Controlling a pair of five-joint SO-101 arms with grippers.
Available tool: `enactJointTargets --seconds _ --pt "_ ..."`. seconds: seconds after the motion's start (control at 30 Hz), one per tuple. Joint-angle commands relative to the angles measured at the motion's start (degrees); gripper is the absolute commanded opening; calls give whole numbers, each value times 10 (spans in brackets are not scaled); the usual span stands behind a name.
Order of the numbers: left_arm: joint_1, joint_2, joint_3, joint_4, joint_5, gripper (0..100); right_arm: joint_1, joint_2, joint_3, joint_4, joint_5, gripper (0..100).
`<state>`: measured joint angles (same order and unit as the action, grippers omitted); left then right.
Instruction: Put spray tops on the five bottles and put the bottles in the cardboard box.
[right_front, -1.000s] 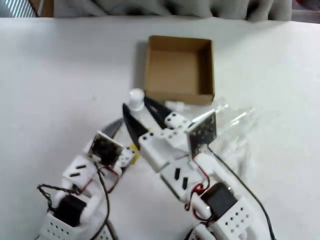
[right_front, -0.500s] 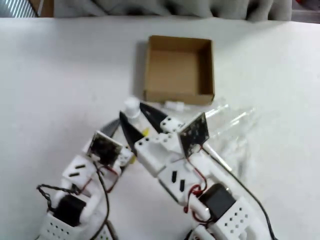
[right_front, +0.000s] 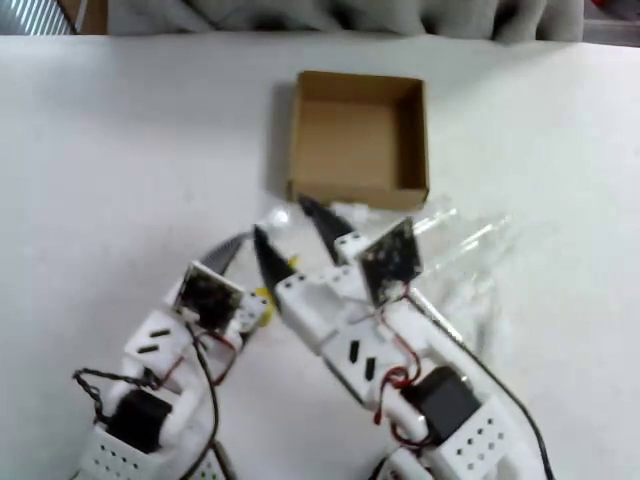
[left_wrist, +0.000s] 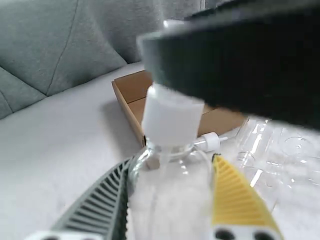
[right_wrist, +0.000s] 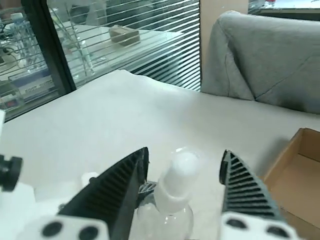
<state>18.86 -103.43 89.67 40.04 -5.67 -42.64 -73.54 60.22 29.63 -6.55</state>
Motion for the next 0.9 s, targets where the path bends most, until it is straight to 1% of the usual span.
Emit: enactJointTargets --seconds 0.0,0.1,0.17,0.27,0.43,0.53,0.73,0.87 --pt "-7 -10 -21 -15 6 72 49 2 -40 1 -1 148" --pt "-7 -10 -21 -15 6 72 80 5 -53 -7 0 9" --pt "-7 -10 -21 -15 6 72 91 3 -56 -4 0 36" --pt "-7 -10 -21 -15 6 72 95 4 -56 -5 0 12" --pt "-7 -10 -21 -15 6 72 104 14 -56 -7 1 16" --pt "-7 -10 -21 -15 6 72 115 54 -59 -9 1 16" --pt "-7 -10 -21 -15 6 72 89 162 -59 -49 -2 16" --pt "-7 -10 -21 -15 6 72 63 164 -57 -45 -2 16"
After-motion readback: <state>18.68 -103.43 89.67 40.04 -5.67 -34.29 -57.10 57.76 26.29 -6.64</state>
